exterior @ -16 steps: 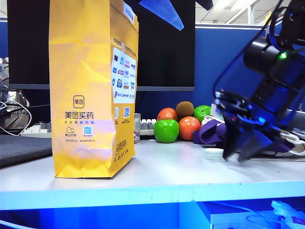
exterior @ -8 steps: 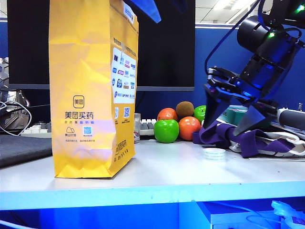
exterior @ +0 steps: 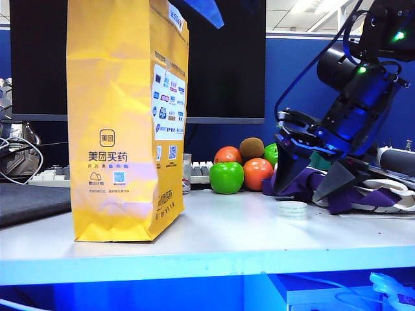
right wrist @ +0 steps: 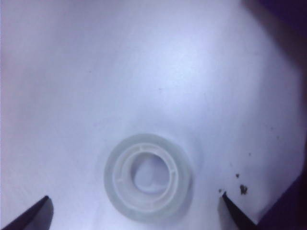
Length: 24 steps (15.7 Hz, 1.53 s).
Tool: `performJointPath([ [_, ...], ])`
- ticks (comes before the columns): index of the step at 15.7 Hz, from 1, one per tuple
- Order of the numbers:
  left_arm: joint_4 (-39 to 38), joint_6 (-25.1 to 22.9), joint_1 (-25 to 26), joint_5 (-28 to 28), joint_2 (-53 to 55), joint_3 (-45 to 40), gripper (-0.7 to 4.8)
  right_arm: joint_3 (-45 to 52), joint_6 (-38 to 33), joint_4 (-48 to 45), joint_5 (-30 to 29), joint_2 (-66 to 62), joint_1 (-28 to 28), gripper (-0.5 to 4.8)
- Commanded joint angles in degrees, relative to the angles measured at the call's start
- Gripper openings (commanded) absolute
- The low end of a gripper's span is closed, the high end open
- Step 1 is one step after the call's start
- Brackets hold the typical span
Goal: Pick up the transparent tape and throw it into the yellow paper bag.
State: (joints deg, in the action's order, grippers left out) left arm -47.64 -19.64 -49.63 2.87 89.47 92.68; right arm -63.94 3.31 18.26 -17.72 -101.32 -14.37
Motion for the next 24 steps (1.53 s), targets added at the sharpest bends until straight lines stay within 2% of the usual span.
performJointPath([
  [1,0.7,0.2,0.0,1.0,0.0,0.3,4.31,-0.3,0.3,-3.3,0.2,-0.6,0.0,4.79],
  [16,0.7,0.2,0.0,1.1,0.0,0.3,4.31,-0.3,-0.3,-3.8,1.2,-3.7,-0.1,4.79],
  [17,0.7,0.2,0.0,1.0,0.0,0.3,4.31,-0.3,-0.3,-3.8,1.2,-3.8,-0.1,3.79],
  [18,0.7,0.4,0.0,1.0,0.0,0.3,4.31,-0.3,-0.3,-3.8,1.2,-3.7,-0.1,3.59],
  [23,0.5,0.7,0.0,1.1,0.0,0.3,4.31,-0.3,-0.8,-3.9,1.0,-3.7,-0.1,3.56],
  [24,0.5,0.9,0.0,1.0,0.0,0.3,4.31,-0.3,-0.8,-4.0,1.1,-3.7,-0.1,3.42],
])
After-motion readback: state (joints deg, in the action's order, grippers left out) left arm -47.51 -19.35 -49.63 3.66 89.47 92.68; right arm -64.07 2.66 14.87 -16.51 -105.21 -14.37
